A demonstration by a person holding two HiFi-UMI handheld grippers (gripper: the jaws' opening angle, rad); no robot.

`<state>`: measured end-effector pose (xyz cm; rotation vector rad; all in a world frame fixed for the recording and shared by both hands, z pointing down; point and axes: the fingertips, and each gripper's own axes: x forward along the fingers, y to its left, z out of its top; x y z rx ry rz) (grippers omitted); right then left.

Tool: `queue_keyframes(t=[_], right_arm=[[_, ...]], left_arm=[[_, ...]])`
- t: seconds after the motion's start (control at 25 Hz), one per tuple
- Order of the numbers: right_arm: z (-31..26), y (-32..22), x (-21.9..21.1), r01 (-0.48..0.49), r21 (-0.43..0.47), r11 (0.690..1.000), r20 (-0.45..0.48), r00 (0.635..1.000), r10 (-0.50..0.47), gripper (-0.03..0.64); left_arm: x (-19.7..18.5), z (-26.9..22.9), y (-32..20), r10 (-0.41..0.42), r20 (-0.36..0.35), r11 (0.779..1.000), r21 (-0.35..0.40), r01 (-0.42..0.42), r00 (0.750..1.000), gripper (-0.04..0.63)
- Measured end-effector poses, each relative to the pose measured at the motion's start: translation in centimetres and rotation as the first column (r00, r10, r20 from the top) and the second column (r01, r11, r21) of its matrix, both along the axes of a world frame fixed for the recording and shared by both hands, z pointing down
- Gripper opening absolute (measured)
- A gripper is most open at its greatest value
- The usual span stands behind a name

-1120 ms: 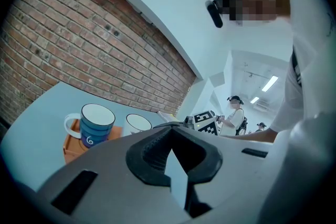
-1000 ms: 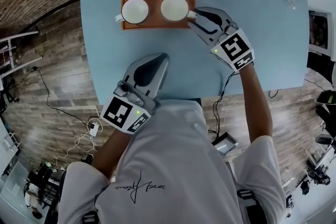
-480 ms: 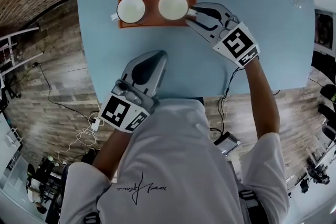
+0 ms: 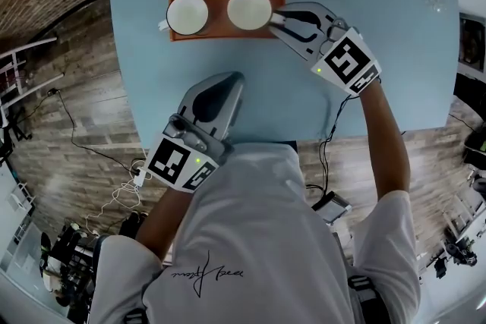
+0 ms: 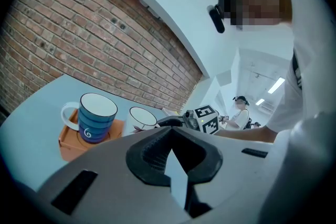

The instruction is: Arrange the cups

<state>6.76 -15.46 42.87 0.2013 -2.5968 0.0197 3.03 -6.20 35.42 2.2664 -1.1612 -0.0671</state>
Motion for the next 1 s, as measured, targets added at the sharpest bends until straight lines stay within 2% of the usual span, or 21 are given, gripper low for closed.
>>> queue_keyframes(t=[0.36,0.6,0.8,1.0], right_arm=[[0.0,0.2,-0.1,-0.028,-0.011,1.0,0.024,0.999,0.028,0.071],[-0.1,0.2,0.0,-0.101,0.004,0.995,0.036,0.994,0.1,0.067],[-0.1,0.8,-0.1,-0.164,0.01,0.986,0.044,0.986,0.163,0.066],[-0.2,1.4,-0.2,-0.223,0.019,0.975,0.044,0.974,0.222,0.066]], left_arm=[[0.1,0.3,-0.2,-0.007,0.002,1.0,-0.011,0.007,1.0,0.009],[-0.3,-0.1,-0.5,-0.021,0.0,1.0,0.007,0.021,1.0,0.009],[-1.0,-0.3,0.0,-0.03,-0.031,1.0,-0.004,0.03,0.999,0.009],[-1.5,-0.7,0.7,-0.015,-0.024,1.0,0.017,0.016,1.0,0.009]])
